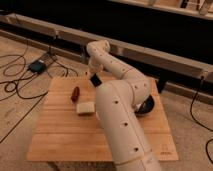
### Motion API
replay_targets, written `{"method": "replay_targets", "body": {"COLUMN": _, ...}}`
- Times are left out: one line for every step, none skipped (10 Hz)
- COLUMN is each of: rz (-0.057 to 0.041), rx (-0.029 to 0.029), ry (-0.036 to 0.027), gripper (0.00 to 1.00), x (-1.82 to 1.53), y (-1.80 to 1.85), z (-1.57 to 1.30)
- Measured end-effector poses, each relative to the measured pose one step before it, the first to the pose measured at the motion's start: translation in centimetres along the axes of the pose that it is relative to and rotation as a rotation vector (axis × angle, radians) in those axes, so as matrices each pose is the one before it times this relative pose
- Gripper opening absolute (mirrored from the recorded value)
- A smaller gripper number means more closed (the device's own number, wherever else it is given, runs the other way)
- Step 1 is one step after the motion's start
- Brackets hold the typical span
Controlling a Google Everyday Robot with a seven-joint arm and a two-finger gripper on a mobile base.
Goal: Place the eraser in the ceramic cup
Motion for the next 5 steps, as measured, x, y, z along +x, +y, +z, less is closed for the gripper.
{"method": "replay_targets", "body": {"rz": 0.01793, "rx": -0.0125, "ry": -0.02825, "gripper": 0.0, "x": 0.938, "y": 0.545, "z": -1.4}}
{"method": "replay_targets", "body": {"rz": 0.01712, "rx": -0.01342, "ry": -0.01831, "gripper": 0.0, "x": 1.181, "y": 0.547, "z": -0.91}}
{"method": "replay_targets", "body": {"rz": 0.02772, "rx": -0.02118, "ry": -0.03006, "gripper": 0.0, "x": 1.946, "y": 0.885, "z": -1.512}}
{"method": "replay_targets", "body": {"rz": 0.02018, "rx": -0.01774, "ry": -0.02442, "gripper": 0.0, "x": 1.592, "y": 0.678, "z": -1.257}}
{"method": "replay_targets", "body": {"rz": 0.01556, "rx": -0.01364, "ry": -0.01601, "gripper": 0.0, "x": 1.237, "y": 0.438, "z": -0.943}}
